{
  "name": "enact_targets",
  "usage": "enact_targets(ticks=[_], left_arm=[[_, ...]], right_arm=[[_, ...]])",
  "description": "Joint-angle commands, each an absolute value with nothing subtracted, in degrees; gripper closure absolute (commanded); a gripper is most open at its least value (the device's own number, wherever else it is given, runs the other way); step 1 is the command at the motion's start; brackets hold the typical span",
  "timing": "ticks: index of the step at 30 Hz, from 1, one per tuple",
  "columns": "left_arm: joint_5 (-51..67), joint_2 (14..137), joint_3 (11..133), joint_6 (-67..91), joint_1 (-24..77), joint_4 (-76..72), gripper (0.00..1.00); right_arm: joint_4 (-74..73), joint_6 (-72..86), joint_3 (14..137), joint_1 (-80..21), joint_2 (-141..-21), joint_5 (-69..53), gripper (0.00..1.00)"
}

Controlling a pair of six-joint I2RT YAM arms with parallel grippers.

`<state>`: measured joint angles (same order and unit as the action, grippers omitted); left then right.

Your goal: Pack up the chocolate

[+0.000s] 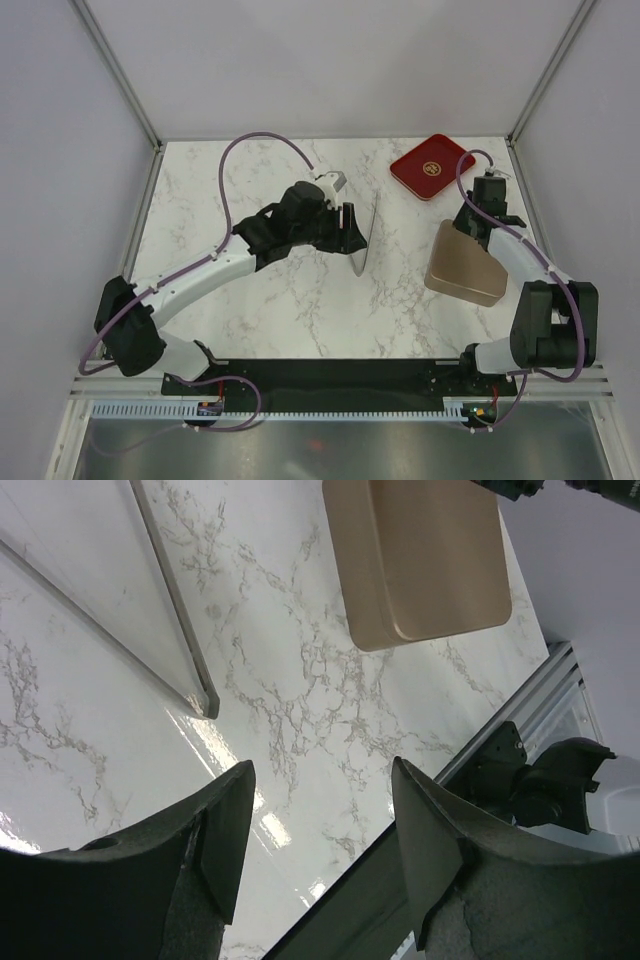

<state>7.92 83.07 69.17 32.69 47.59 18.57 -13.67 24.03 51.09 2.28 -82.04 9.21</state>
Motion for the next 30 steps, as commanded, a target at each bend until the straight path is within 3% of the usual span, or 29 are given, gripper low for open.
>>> enact_targets(ticks=[1,5,18,22,24,25,26,29,30], left_arm=[[6.15,77.27,70.49,31.03,47.37,18.37,0.35],[6.15,72.34,66.90,30.06,47.37,18.46,0.34],[0.71,55.21,60.12,27.07,47.46,23.29,0.31],[-1.48,51.86,59.06,26.37,47.46,24.16,0.29],[-2.46,51.24,59.32,26.10,47.37,24.61,0.20],[-2.63,51.24,59.94,25.84,47.37,25.65,0.02],[-2.98,51.15,60.20,25.75,47.37,26.01,0.00],[-3.86,50.63,60.82,25.84,47.37,27.50,0.00],[-4.13,49.84,60.73,25.84,47.37,27.77,0.00]], right_arm=[[-16.69,24.35,54.23,0.27,-78.93,2.92,0.92],[-18.19,23.56,52.30,0.26,-77.88,-3.34,0.92],[-21.53,23.02,48.33,2.20,-77.26,4.04,0.91],[-24.42,24.43,51.76,-3.50,-72.26,6.32,0.90],[-25.48,25.22,53.95,-7.27,-70.67,5.80,0.86],[-26.45,25.22,54.57,-8.69,-69.01,5.63,0.83],[-27.15,25.05,55.19,-11.40,-68.30,5.71,0.80],[-29.97,24.35,57.39,-15.80,-64.87,4.93,0.50],[-30.58,23.91,57.74,-16.60,-63.65,4.49,0.03]])
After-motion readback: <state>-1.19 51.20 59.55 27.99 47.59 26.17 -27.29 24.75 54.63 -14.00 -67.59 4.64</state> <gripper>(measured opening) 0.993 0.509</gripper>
